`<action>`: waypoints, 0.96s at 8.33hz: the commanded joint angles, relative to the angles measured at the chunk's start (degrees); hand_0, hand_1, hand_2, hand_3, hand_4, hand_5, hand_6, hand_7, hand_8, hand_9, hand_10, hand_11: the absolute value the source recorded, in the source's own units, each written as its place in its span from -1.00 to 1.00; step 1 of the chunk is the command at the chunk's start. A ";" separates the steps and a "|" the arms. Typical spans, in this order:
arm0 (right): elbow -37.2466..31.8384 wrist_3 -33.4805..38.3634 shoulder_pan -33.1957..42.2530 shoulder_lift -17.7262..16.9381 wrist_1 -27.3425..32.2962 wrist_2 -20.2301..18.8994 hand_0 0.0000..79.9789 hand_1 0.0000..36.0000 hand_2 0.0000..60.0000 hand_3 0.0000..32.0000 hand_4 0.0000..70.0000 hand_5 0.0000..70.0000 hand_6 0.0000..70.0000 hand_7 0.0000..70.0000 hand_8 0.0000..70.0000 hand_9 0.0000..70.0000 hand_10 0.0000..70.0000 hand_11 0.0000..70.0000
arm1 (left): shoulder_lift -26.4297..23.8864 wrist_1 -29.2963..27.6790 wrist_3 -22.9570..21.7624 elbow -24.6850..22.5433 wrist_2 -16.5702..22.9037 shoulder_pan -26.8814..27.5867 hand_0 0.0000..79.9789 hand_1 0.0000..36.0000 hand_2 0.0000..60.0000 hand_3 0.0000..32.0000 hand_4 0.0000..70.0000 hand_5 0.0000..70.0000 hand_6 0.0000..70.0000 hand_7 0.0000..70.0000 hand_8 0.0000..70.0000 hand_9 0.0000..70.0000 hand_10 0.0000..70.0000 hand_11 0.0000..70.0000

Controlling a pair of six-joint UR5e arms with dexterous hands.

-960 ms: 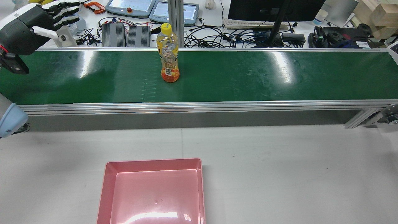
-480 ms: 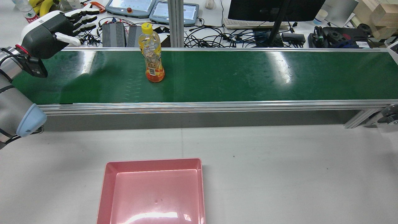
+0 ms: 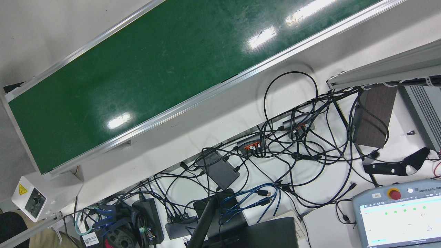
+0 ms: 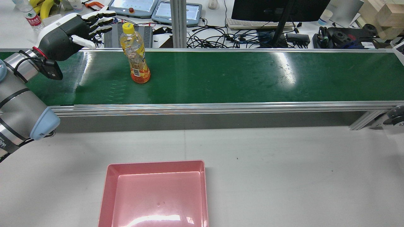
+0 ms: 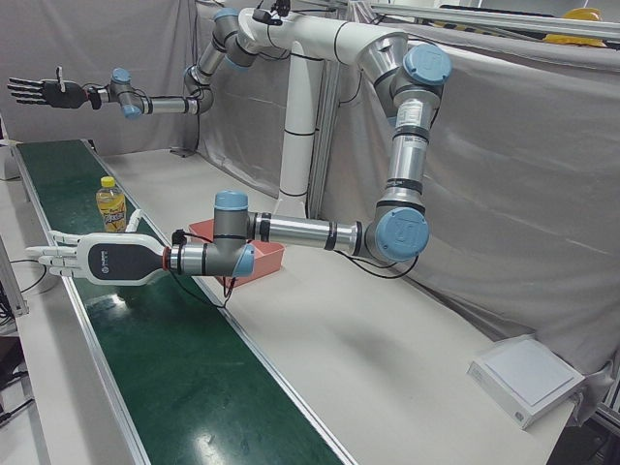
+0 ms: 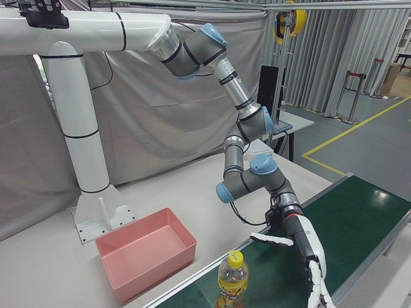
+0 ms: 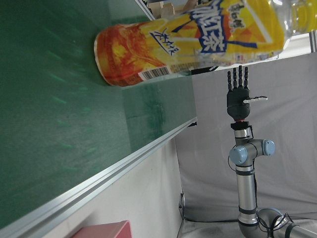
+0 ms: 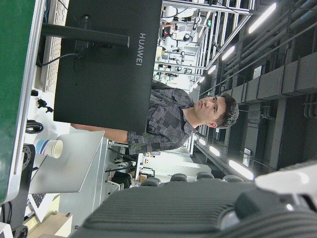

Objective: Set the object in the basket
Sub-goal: 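Move the left hand over the conveyor toward the approaching bottle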

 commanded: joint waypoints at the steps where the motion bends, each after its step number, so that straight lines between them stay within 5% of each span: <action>1: 0.09 0.00 0.00 0.06 0.00 -0.02 -1.00 -1.00 -1.00 -1.00 -1.00 -1.00 -1.00 -1.00 -1.00 -1.00 -1.00 -1.00 | -0.93 -2.78 -0.05 1.39 0.09 0.75 0.18 -0.89 -1.00 -1.00 -0.52 -0.56 -1.00 -1.00 -0.81 -0.68 -0.79 -0.69; 6: 0.09 0.00 0.00 0.07 0.00 -0.02 -1.00 -1.00 -1.00 -1.00 -1.00 -1.00 -1.00 -1.00 -1.00 -1.00 -1.00 -1.00 | -1.20 -3.58 0.03 1.48 0.26 0.93 0.18 -0.85 -1.00 -1.00 -0.49 -0.51 -0.99 -1.00 -0.79 -0.64 -0.81 -0.71; 7: 0.09 0.00 0.00 -0.02 0.00 -0.02 -1.00 -1.00 -1.00 -1.00 -1.00 -1.00 -1.00 -1.00 -1.00 -1.00 -1.00 -1.00 | -1.28 -3.49 -0.05 2.00 0.26 2.84 0.18 -0.74 -1.00 -1.00 -0.47 -0.42 -0.96 -0.99 -0.76 -0.59 -0.78 -0.67; 8: 0.09 0.00 0.00 -0.02 0.00 -0.02 -1.00 -1.00 -1.00 -1.00 -1.00 -1.00 -1.00 -1.00 -1.00 -1.00 -1.00 -1.00 | -1.37 -3.49 -0.05 3.14 0.26 3.04 0.20 -0.49 -0.97 -1.00 -0.40 -0.10 -0.87 -0.95 -0.69 -0.50 -0.68 -0.51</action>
